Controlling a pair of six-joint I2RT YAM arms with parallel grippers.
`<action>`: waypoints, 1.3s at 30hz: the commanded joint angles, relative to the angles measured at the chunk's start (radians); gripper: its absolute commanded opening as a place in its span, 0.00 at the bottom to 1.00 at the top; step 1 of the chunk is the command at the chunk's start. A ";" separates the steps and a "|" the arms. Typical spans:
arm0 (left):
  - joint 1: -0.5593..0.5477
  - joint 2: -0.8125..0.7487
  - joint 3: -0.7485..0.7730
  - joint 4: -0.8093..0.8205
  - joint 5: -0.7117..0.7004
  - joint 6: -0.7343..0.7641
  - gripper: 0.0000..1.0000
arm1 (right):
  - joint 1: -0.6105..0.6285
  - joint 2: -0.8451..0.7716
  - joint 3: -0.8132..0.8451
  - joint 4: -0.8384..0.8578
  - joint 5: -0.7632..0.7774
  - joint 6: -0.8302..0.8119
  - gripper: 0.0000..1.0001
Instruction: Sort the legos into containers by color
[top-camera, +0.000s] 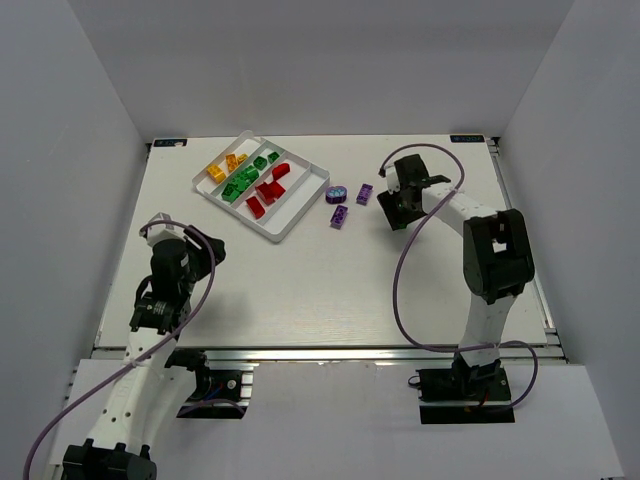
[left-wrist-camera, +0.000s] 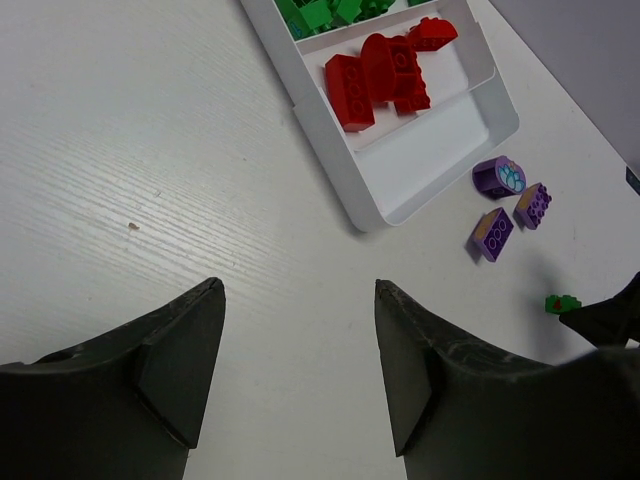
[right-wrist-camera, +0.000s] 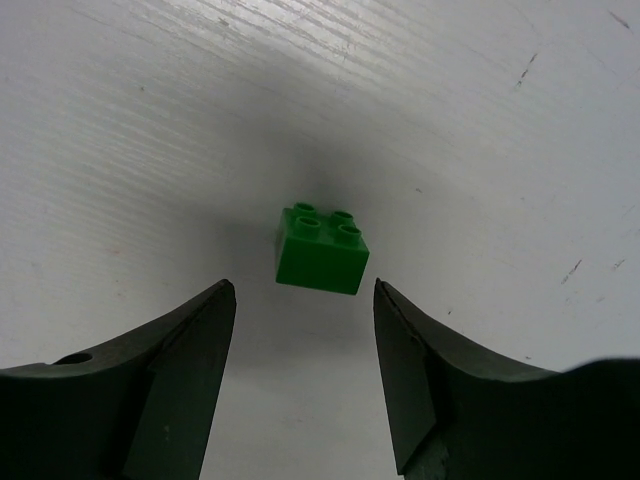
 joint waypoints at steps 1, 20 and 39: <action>-0.002 -0.022 -0.002 -0.025 -0.019 -0.017 0.71 | -0.011 0.016 0.054 0.024 0.011 -0.010 0.63; 0.000 -0.008 -0.008 -0.013 -0.005 -0.034 0.71 | -0.018 0.085 0.091 0.030 -0.016 -0.010 0.57; -0.002 0.092 -0.020 0.209 0.295 -0.059 0.72 | -0.034 0.091 0.105 0.009 -0.087 -0.035 0.27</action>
